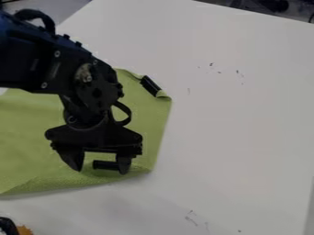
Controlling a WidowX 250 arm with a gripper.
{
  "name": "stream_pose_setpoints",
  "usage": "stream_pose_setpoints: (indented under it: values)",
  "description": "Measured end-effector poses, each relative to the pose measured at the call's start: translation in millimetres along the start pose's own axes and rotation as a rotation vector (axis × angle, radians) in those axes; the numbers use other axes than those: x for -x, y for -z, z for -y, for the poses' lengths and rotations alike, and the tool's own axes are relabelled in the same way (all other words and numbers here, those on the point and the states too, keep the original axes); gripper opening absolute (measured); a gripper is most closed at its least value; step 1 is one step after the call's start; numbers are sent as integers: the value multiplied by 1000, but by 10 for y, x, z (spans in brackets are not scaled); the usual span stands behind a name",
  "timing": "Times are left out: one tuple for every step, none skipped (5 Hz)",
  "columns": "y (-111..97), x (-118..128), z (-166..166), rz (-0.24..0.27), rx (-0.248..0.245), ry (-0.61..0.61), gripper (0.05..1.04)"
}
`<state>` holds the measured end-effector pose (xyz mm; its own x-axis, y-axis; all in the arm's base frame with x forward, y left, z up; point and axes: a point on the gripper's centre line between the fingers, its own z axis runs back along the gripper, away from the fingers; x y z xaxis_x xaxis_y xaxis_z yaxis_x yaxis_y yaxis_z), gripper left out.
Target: Folding from the right
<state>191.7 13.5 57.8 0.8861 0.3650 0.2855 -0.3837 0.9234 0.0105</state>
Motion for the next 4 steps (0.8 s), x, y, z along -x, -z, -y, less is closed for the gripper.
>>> stream_pose_setpoints:
  values:
    - [25,25,-3,-16,-4,6,999]
    - [47,-230,16,-14,-5,70,999]
    - [89,-589,53,0,3,129,1000]
    - [216,-1045,137,26,22,170,999]
